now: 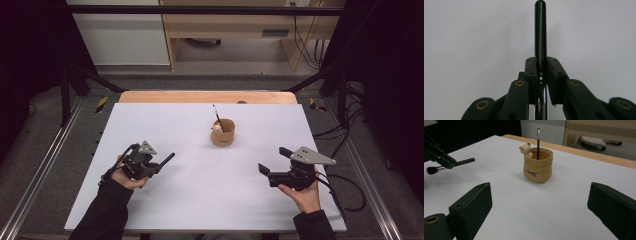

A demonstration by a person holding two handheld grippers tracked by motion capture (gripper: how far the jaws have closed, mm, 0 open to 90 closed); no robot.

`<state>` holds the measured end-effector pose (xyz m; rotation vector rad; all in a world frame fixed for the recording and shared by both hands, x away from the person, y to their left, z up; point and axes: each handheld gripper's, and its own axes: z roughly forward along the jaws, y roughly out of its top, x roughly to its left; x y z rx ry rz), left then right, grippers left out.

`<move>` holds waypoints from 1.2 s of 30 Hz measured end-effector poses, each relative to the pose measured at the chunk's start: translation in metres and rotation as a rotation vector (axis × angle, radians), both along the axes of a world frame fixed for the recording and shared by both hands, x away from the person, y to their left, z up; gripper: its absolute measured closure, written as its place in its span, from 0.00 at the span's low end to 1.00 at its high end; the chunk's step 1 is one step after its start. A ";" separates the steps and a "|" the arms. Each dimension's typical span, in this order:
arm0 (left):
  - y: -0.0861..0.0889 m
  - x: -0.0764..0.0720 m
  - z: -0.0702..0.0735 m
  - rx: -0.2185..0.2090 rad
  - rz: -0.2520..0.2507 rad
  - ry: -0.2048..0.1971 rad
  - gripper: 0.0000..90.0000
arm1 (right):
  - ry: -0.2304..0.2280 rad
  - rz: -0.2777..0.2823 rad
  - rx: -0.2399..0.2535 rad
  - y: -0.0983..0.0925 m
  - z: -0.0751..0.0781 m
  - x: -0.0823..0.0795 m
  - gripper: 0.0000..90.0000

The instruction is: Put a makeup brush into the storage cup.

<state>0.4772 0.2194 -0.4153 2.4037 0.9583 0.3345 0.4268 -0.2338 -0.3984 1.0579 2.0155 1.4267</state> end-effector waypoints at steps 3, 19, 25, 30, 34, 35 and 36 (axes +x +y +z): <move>-0.002 -0.003 0.004 -0.018 -0.020 -0.007 0.88 | -0.003 0.003 -0.010 0.002 0.001 0.000 0.07; -0.015 -0.016 0.021 -0.053 -0.108 -0.038 0.88 | -0.006 0.034 -0.068 0.019 0.009 0.002 0.07; -0.021 -0.018 0.024 -0.046 -0.130 -0.037 0.88 | -0.019 0.055 -0.090 0.027 0.015 0.002 0.07; -0.027 -0.019 0.026 -0.051 -0.146 -0.042 0.88 | -0.021 0.074 -0.106 0.033 0.017 0.002 0.07; -0.032 -0.020 0.029 -0.046 -0.164 -0.042 0.88 | -0.019 0.086 -0.125 0.038 0.018 0.003 0.07; -0.033 -0.021 0.029 -0.046 -0.164 -0.046 0.88 | -0.019 0.087 -0.128 0.039 0.019 0.003 0.07; -0.034 -0.021 0.029 -0.044 -0.168 -0.047 0.88 | -0.020 0.091 -0.135 0.040 0.020 0.003 0.07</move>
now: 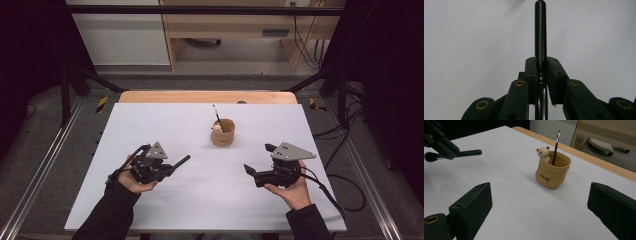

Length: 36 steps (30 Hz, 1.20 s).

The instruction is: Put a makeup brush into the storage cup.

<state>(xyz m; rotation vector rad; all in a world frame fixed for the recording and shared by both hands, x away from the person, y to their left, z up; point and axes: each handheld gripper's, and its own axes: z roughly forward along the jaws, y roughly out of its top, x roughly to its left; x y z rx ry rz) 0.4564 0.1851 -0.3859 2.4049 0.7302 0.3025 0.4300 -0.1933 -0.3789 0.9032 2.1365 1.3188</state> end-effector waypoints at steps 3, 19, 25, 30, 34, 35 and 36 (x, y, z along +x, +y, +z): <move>-0.004 -0.001 0.001 0.004 -0.011 -0.002 0.88 | -0.003 0.010 -0.015 0.003 0.002 0.000 0.07; -0.026 -0.002 0.008 0.018 -0.082 0.005 0.88 | -0.005 0.077 -0.111 0.024 0.012 -0.003 0.07; -0.033 -0.001 0.010 0.030 -0.105 0.002 0.88 | -0.004 0.107 -0.157 0.032 0.015 -0.004 0.07; -0.038 -0.002 0.012 0.027 -0.121 0.004 0.88 | -0.006 0.127 -0.183 0.039 0.018 -0.006 0.08; -0.042 -0.001 0.013 0.029 -0.135 0.007 0.88 | -0.003 0.143 -0.209 0.044 0.018 -0.007 0.08; -0.043 0.000 0.013 0.028 -0.139 0.009 0.88 | -0.005 0.150 -0.218 0.045 0.017 -0.007 0.08; -0.044 0.000 0.013 0.030 -0.142 0.008 0.88 | -0.004 0.151 -0.225 0.047 0.018 -0.007 0.08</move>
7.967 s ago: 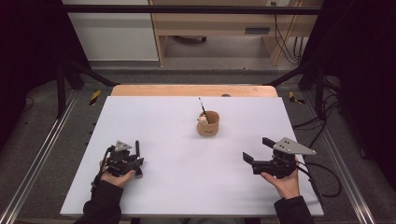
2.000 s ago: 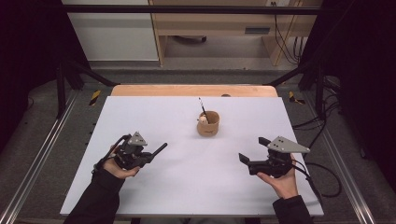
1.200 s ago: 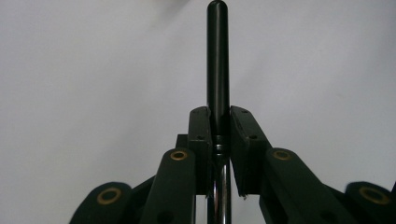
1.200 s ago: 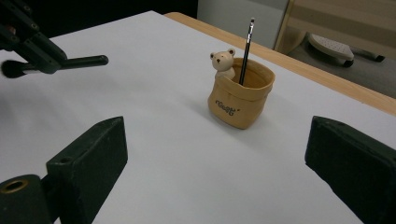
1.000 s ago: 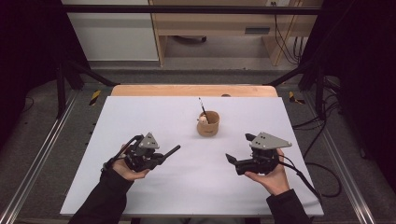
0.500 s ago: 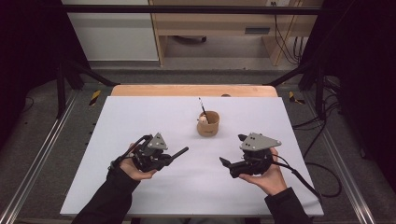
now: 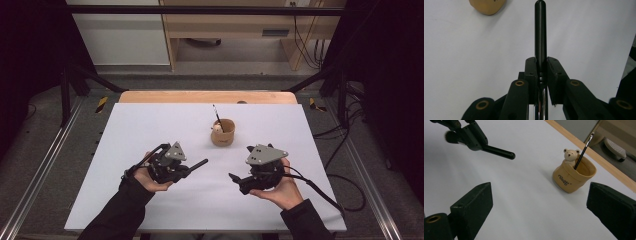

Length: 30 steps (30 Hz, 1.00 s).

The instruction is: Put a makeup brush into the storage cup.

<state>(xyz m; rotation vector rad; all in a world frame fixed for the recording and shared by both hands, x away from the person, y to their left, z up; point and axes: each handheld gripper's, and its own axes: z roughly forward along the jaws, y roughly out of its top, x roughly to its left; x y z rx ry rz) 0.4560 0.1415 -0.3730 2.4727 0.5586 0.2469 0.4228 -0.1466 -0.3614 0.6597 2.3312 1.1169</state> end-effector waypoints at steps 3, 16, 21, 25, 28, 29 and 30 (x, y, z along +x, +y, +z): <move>-0.003 0.000 0.000 0.003 -0.018 0.002 0.88 | -0.005 0.012 -0.020 0.004 0.001 -0.001 0.08; -0.013 0.002 0.000 0.001 -0.074 0.029 0.88 | -0.001 0.059 -0.097 0.014 0.003 -0.005 0.10; -0.016 0.002 0.000 0.001 -0.091 0.029 0.88 | 0.000 0.072 -0.112 0.017 0.004 -0.005 0.10; -0.019 0.003 -0.001 0.013 -0.105 0.039 0.88 | 0.009 0.081 -0.132 0.020 0.003 -0.007 0.11; -0.021 0.003 -0.002 0.023 -0.116 0.043 0.88 | 0.005 0.097 -0.150 0.023 0.003 -0.008 0.11; -0.022 0.003 -0.002 0.020 -0.121 0.047 0.88 | 0.005 0.099 -0.155 0.024 0.003 -0.008 0.12; -0.022 0.003 -0.002 0.018 -0.123 0.050 0.88 | 0.002 0.108 -0.165 0.025 0.003 -0.009 0.12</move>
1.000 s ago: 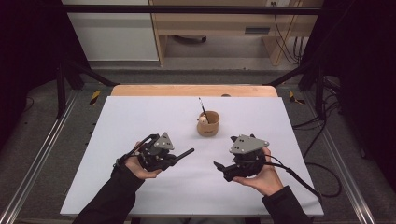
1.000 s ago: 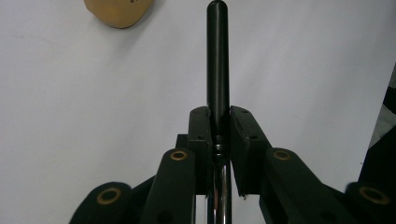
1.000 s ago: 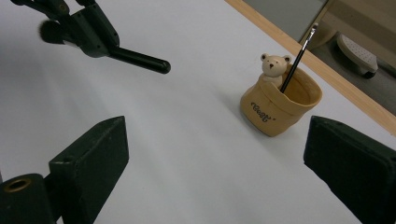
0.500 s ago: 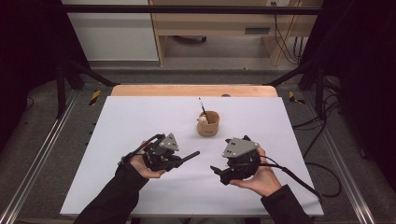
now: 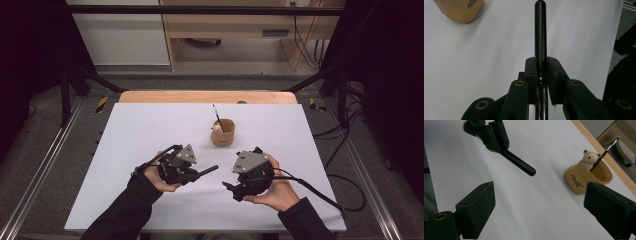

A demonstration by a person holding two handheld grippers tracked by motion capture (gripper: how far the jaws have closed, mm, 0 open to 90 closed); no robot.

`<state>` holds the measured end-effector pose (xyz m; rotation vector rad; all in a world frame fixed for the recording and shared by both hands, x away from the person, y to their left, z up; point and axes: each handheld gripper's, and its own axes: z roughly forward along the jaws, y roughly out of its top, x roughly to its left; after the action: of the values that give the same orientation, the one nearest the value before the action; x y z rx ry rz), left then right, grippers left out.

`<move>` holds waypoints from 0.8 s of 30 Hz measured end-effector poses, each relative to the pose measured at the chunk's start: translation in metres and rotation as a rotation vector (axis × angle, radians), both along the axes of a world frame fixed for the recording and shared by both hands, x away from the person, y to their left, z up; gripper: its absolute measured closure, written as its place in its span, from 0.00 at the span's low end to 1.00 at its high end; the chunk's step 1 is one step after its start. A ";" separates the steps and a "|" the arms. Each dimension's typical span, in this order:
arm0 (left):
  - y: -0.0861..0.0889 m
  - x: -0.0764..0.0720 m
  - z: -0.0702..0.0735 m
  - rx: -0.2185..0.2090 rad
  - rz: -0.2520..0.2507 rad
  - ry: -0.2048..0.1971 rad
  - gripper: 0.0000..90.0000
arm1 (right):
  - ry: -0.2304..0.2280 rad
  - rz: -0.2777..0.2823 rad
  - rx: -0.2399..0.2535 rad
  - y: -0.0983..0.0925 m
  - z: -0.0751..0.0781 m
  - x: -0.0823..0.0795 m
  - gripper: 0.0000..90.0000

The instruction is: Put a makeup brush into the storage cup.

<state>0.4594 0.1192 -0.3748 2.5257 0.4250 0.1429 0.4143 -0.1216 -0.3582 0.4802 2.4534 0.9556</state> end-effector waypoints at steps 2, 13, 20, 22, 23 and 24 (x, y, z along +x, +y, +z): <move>0.000 0.000 0.000 -0.003 -0.008 0.007 0.88 | -0.010 0.006 -0.009 0.003 0.000 -0.001 0.12; -0.004 0.001 0.004 -0.020 -0.020 0.024 0.88 | -0.015 0.038 -0.073 0.011 0.000 -0.002 0.15; -0.005 0.002 0.003 -0.023 -0.029 0.036 0.88 | -0.025 0.065 -0.109 0.017 -0.001 -0.003 0.16; -0.005 0.002 0.004 -0.017 -0.033 0.039 0.88 | -0.026 0.074 -0.121 0.019 -0.002 -0.003 0.16; -0.005 0.002 0.004 -0.020 -0.033 0.040 0.88 | -0.028 0.079 -0.127 0.020 -0.003 -0.003 0.16; -0.005 0.002 0.004 -0.020 -0.035 0.041 0.88 | -0.029 0.083 -0.134 0.020 -0.004 -0.003 0.16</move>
<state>0.4611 0.1139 -0.3712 2.5189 0.3969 0.0730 0.4110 -0.1015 -0.3617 0.3185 2.5076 0.8175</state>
